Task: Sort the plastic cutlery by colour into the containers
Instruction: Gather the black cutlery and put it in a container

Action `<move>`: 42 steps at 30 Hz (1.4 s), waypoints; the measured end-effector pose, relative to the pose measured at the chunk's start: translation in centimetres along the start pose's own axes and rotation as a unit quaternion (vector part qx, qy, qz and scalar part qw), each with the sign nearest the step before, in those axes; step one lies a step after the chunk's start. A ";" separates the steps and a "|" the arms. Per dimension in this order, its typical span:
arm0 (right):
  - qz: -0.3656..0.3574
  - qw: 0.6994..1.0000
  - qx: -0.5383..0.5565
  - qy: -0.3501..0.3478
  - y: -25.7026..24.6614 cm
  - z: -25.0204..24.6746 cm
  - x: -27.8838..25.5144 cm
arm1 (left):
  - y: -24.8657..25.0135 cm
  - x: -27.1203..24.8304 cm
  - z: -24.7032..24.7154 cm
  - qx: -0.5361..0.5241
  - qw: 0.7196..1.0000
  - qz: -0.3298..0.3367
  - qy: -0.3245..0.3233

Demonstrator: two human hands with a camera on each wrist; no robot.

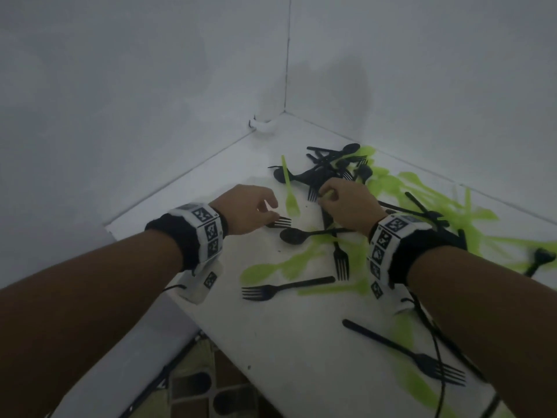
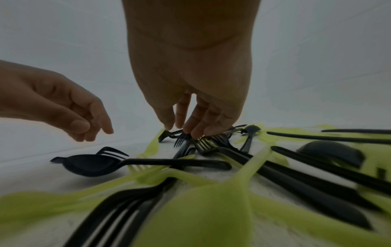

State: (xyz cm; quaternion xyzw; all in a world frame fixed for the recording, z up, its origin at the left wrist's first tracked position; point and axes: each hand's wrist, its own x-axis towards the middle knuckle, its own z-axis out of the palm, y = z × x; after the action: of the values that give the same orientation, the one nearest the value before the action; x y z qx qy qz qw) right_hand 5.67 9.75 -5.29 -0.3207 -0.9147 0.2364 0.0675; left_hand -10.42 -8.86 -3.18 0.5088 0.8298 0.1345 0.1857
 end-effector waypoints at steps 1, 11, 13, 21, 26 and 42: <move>-0.018 1.000 -0.008 -0.017 -0.1 0.1 0.4 | 0.4 0.1 0.3 0.009 1.000 0.013 -0.011; -0.032 0.999 -0.034 -0.022 0.9 0.6 3.5 | 1.6 2.1 2.9 0.049 0.996 0.061 -0.049; -0.029 0.998 -0.058 -0.022 1.0 0.6 4.0 | 0.8 2.3 1.3 -0.016 0.998 0.053 -0.028; -0.032 0.992 -0.124 -0.001 -0.9 0.8 7.3 | -3.6 6.0 -6.5 -0.192 0.979 0.033 0.064; 0.010 0.984 -0.177 -0.031 -2.5 2.0 9.2 | -6.1 9.0 -8.4 -0.418 0.906 -0.025 0.058; 0.220 0.974 0.019 0.052 0.2 -2.0 5.1 | -2.3 20.5 -5.1 -0.279 0.952 0.124 -0.017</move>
State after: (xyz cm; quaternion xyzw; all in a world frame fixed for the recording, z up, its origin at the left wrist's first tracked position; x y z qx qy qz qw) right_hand 2.34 13.77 -3.80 -0.5243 -0.8125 0.2457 0.0679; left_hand -22.99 8.24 -3.13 0.5377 0.6863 0.3740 0.3162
